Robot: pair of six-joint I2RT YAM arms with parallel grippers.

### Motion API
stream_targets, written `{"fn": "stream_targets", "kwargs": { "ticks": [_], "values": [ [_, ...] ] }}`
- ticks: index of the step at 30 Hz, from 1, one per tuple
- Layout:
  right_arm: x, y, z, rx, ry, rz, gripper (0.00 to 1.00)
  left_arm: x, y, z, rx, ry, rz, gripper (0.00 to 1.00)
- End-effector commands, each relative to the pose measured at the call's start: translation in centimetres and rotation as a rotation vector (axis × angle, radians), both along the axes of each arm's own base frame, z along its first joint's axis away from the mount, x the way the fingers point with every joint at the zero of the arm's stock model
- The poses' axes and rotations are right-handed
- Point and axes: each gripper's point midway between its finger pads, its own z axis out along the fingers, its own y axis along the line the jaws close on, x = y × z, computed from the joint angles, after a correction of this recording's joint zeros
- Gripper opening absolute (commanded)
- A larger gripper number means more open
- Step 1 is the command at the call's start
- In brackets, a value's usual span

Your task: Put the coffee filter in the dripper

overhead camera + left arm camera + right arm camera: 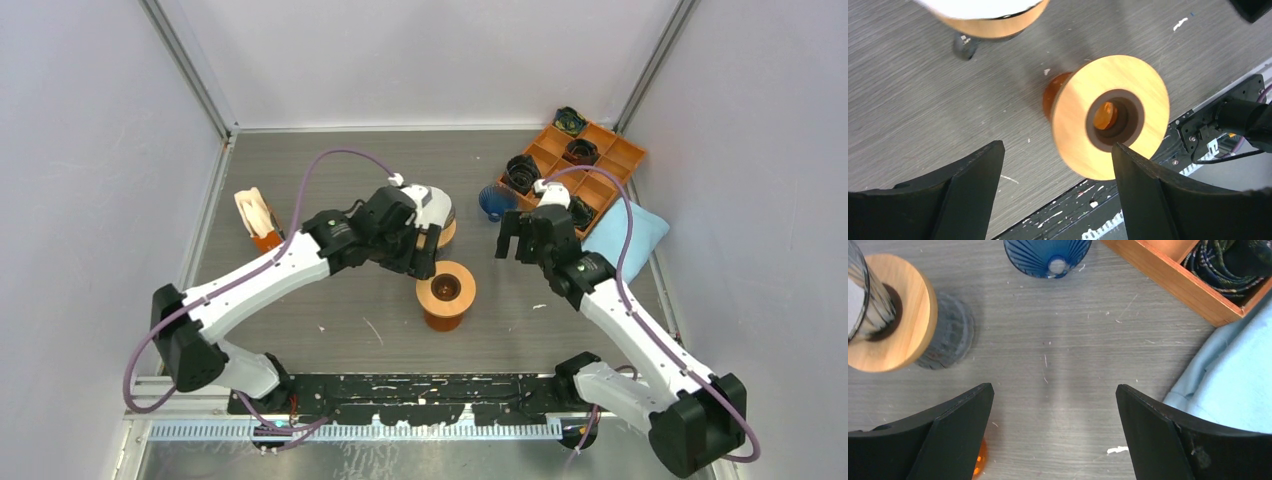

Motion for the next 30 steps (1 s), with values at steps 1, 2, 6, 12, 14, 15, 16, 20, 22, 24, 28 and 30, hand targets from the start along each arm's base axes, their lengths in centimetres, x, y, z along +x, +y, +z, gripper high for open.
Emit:
{"fn": "stream_targets", "kwargs": {
  "ticks": [1,2,6,12,14,15,16,20,22,24,28,30],
  "values": [
    [3.6,1.6,3.5,0.152,-0.099,0.028,1.0,1.1,2.6,1.9,-0.064,-0.055,0.086,0.83],
    [4.2,1.6,3.5,0.174,-0.098,0.021,1.0,1.2,3.2,1.8,-0.069,-0.055,0.104,0.84],
    [6.8,0.8,3.2,0.247,-0.088,-0.03,0.98,1.6,6.2,2.4,-0.107,-0.071,0.177,0.87],
    [10.9,-1.4,2.2,0.332,-0.083,-0.126,0.93,2.1,10.0,2.2,-0.147,-0.084,0.275,0.97],
    [12.0,-1.8,1.6,0.351,-0.075,-0.14,0.91,2.2,11.0,1.9,-0.153,-0.085,0.302,0.99],
    [12.6,-2.0,1.1,0.356,-0.062,-0.147,0.9,2.3,11.6,1.9,-0.157,-0.09,0.316,1.0],
    [13.1,-2.1,0.8,0.358,-0.056,-0.151,0.89,2.3,12.0,1.8,-0.161,-0.09,0.327,0.99],
    [15.1,-2.5,-0.2,0.361,-0.041,-0.164,0.84,2.4,13.6,1.2,-0.159,-0.084,0.371,0.99],
    [15.9,-2.6,-0.7,0.362,-0.033,-0.166,0.81,2.4,14.3,1.1,-0.159,-0.088,0.389,0.99],
    [16.7,-2.6,-1.3,0.362,-0.019,-0.166,0.76,2.3,14.8,0.9,-0.156,-0.088,0.402,0.99],
    [18.0,-2.4,-2.4,0.367,0.005,-0.163,0.66,2.1,15.6,0.4,-0.14,-0.079,0.417,0.99],
    [18.5,-2.4,-3.1,0.363,0.018,-0.167,0.61,1.9,15.8,0.2,-0.135,-0.074,0.422,0.99]
  ]
}}
